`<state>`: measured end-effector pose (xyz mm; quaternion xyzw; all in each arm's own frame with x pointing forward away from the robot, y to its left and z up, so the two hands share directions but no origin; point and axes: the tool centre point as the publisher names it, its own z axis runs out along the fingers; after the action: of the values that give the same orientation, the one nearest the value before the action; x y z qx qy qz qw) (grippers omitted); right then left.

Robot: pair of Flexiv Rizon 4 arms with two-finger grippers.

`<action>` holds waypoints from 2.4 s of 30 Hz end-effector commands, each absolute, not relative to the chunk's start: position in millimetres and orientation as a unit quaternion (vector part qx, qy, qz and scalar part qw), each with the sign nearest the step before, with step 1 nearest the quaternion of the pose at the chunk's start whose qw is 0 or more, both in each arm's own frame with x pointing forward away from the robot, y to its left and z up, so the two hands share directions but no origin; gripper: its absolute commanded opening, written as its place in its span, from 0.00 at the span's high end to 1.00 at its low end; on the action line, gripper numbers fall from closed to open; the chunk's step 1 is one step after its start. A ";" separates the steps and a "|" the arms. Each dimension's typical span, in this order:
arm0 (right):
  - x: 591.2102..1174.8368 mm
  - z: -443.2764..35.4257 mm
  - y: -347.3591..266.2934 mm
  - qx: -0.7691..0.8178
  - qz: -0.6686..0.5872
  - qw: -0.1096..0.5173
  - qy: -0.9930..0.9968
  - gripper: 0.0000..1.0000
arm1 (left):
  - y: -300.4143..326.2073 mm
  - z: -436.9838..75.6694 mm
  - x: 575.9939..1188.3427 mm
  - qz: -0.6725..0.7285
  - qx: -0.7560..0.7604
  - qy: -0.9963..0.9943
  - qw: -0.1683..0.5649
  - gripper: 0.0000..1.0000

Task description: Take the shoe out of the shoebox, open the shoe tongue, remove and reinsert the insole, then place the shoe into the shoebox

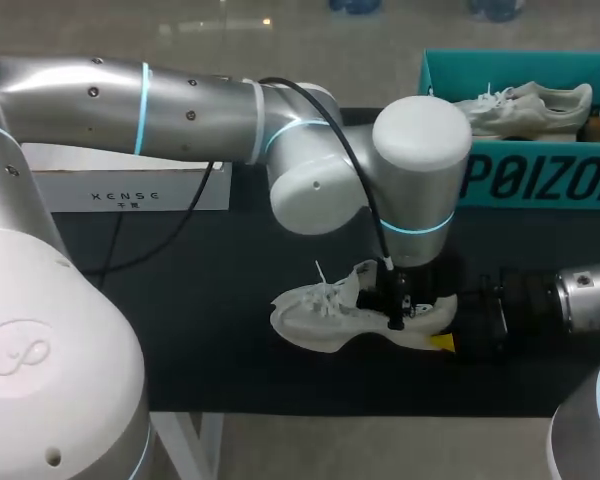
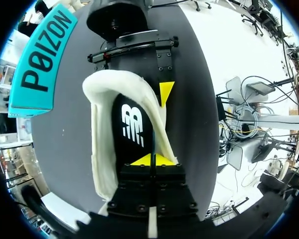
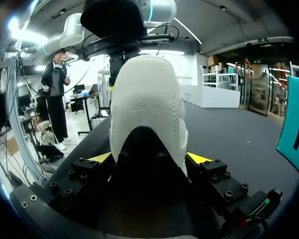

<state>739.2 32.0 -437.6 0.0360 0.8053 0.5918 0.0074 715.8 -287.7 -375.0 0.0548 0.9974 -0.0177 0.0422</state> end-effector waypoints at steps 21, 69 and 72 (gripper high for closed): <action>737.9 -441.5 33.9 0.037 0.590 0.008 0.806 1.00 | -293.7 -377.7 722.2 -0.007 0.062 0.997 0.044 0.73; 737.9 -441.5 33.9 0.037 0.590 0.008 0.806 1.00 | -283.9 -389.2 725.8 -0.016 0.037 0.986 0.164 1.00; 737.9 -441.5 33.9 0.037 0.590 0.008 0.806 1.00 | -282.6 -381.7 726.5 -0.017 0.031 0.984 0.172 1.00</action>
<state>739.2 32.0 -437.7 0.0361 0.8053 0.5918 0.0077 730.0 -287.1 -393.3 0.0330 0.9854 -0.0162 0.1660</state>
